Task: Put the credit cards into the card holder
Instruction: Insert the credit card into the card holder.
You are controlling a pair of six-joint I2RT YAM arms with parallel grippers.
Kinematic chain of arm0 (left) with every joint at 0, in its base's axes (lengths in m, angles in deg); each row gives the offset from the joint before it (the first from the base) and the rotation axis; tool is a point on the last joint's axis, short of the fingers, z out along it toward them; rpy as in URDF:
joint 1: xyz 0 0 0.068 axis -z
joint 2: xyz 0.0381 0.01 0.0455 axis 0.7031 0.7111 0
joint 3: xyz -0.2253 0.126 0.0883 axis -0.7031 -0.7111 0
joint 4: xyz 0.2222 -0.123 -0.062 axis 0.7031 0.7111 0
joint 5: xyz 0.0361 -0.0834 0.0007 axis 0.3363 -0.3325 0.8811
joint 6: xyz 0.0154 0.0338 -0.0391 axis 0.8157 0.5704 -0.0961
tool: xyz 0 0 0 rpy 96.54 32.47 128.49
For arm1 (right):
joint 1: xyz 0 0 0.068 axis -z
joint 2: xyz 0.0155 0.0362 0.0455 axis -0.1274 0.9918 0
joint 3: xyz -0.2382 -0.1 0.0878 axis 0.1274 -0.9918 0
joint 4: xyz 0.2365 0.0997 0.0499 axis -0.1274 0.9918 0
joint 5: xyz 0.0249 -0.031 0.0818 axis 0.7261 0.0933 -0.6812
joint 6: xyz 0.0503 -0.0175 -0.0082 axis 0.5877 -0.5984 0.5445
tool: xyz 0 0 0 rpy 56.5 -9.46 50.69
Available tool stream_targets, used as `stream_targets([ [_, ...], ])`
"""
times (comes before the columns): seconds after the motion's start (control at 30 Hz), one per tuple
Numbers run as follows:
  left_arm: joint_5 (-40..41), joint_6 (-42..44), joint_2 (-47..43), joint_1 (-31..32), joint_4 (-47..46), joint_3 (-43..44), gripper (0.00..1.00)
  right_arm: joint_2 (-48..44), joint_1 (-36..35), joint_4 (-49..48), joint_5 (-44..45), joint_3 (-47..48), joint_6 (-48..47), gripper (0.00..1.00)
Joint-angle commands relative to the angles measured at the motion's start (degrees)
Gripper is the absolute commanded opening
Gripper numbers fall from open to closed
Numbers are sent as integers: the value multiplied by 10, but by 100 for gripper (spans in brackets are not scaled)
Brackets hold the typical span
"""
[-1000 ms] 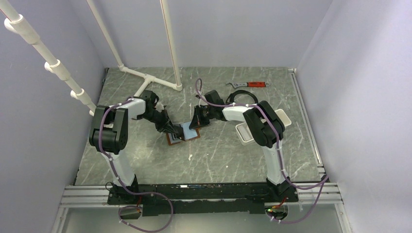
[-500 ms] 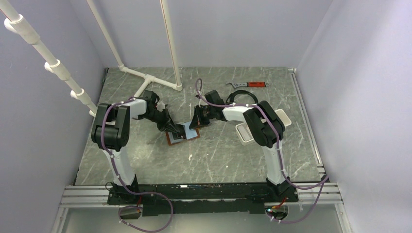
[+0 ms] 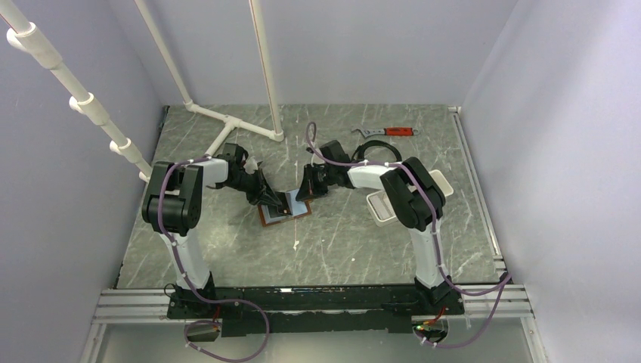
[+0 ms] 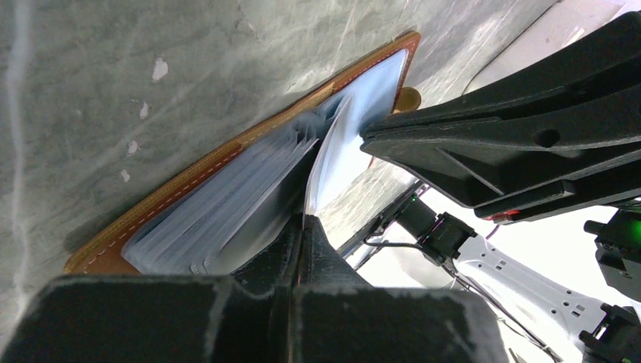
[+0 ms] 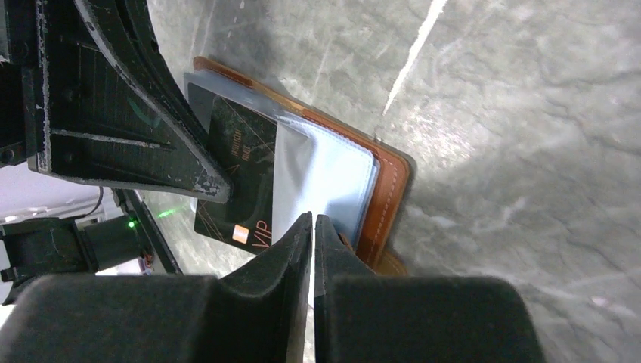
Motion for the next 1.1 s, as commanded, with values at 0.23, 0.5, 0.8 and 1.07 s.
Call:
stream_targets([
  [0.23,48,0,-6,1,-48,-25,0,-36,19,40,38,-37,-28,21],
  [0.5,31,-15,-17,1,-100,-49,0,-23,17,17,25,-49,-15,17],
  [0.8,42,-42,-41,10,-172,-84,0,-9,17,-16,3,-55,4,4],
  [1.07,57,-65,-36,34,-210,-93,0,-10,15,-32,-6,-67,14,3],
])
